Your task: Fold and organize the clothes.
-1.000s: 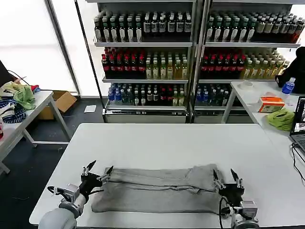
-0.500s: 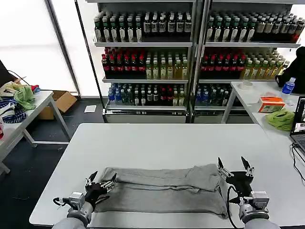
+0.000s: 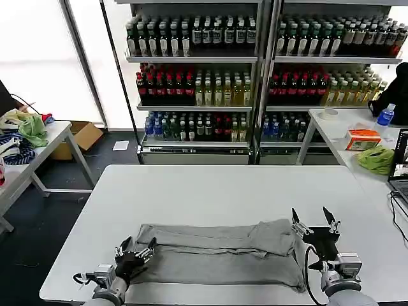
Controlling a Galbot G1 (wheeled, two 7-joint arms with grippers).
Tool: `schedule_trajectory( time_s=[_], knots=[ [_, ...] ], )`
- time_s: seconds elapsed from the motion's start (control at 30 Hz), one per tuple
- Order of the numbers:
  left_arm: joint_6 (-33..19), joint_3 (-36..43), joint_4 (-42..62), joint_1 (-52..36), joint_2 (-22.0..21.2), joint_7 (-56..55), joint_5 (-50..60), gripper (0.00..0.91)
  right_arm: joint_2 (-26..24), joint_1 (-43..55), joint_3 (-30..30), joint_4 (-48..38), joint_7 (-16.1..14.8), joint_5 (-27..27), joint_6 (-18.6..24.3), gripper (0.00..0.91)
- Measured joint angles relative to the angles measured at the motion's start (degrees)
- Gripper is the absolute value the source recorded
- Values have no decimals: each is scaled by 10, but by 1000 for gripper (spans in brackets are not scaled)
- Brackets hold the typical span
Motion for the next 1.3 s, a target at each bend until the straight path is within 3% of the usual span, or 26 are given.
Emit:
schedule_trajectory(
  time_s=[0.9,1.1,1.3],
  knots=[
    [-36,-37,6,12,6,15,13,0,-18,30,8,-11,11,19,-6,907],
    [-53,-111,8,11,50,28,6,0,-20,40,7,-14,13,26,-9,907],
    [-71,-205,39,6,124,43,8,0,-17,49,7,-14,15,32,-12,907]
  ],
)
